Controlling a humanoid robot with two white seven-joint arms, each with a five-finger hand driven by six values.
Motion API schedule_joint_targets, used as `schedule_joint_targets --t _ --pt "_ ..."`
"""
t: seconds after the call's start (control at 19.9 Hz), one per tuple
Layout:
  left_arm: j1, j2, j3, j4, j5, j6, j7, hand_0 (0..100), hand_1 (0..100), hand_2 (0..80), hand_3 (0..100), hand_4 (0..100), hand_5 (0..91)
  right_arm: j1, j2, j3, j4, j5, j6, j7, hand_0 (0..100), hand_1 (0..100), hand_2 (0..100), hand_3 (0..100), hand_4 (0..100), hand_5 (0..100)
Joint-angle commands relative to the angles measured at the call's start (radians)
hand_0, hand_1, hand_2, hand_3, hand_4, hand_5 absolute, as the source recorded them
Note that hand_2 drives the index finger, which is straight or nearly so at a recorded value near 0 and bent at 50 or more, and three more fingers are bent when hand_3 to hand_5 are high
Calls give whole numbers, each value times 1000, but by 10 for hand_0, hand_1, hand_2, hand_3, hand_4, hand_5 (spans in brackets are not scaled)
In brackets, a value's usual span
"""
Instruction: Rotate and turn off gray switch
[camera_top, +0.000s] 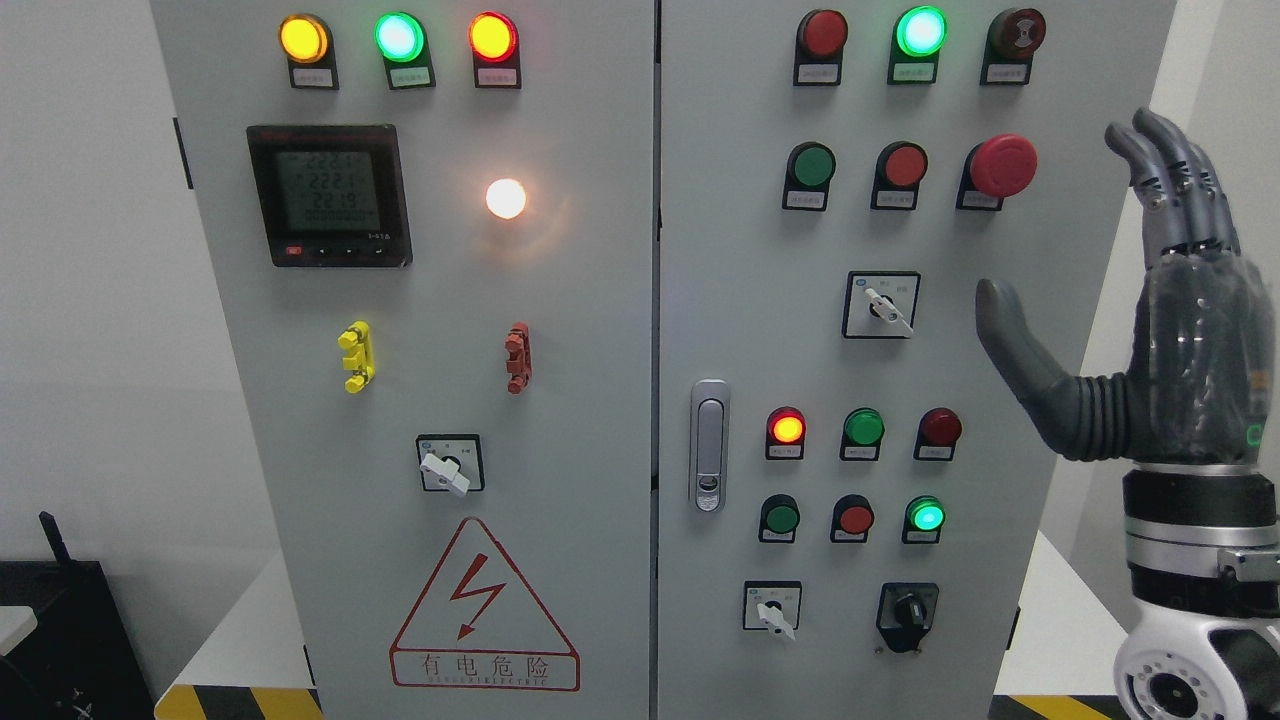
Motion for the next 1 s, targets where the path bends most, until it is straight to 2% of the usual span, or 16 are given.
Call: schedule_joint_targets --t 0.0,0.45,0.65,0.75,0.95 --pt "0 0 -2 14 0 1 1 120 389 0 0 0 0 -4 -19 -1 8 0 0 0 223 262 33 9 0 0" --pt "0 0 -2 14 0 1 1 120 389 0 0 0 0 -6 -13 -1 5 0 0 -1 206 287 69 36 0 0" --pt "0 0 -2 14 0 1 1 120 389 0 0 0 0 -4 -10 -1 5 0 0 -1 201 300 171 103 0 0" --pt "0 0 -2 14 0 1 0 120 389 0 0 0 0 -3 -9 -1 5 0 0 -1 198 313 186 123 0 0" --pt "0 0 -2 14 0 1 0 120 389 0 0 0 0 0 0 8 5 -2 0 -1 217 321 206 169 61 0"
